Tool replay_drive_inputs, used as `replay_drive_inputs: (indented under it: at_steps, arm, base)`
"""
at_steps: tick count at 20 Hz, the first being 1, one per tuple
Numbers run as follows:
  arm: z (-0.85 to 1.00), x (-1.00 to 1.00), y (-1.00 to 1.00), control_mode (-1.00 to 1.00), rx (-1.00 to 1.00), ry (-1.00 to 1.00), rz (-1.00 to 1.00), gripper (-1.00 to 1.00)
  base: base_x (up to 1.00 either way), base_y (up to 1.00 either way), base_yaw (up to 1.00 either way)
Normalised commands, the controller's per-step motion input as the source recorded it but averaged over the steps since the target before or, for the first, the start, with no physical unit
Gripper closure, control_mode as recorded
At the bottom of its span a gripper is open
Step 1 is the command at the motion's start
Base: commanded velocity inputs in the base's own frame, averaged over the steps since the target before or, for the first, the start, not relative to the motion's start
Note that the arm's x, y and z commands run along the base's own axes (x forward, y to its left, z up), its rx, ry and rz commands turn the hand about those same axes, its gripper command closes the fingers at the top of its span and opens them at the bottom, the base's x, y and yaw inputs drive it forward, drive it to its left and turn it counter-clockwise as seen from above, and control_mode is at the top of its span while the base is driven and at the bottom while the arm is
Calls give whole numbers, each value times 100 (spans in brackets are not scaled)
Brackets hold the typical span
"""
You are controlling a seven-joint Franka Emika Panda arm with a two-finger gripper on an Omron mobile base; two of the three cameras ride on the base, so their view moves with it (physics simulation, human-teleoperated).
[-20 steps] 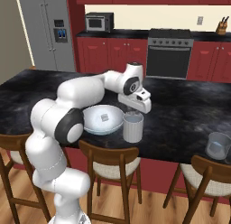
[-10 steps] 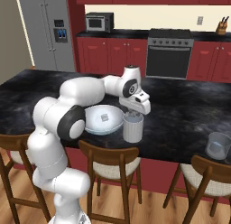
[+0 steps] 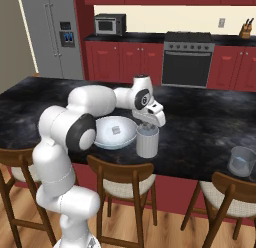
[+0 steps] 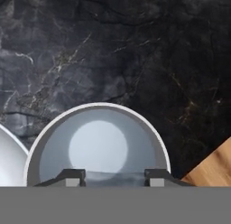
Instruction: There are four ice cubes in the ice bowl. Place two ice cubes in each glass of water.
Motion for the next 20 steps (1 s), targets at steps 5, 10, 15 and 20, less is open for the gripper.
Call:
replay_drive_inputs:
  at_steps: [5,10,15,20]
  arm:
    - [-3,18,0,-100,-5,0,-2,100]
    - [0,23,-4,-100,-3,0,-1,-100]
    - [0,25,-7,-100,-1,0,0,-100]
    - [8,-9,-9,-100,-1,-8,0,-100]
  base:
    - [0,0,0]
    - [0,0,0]
    - [0,0,0]
    - [0,0,0]
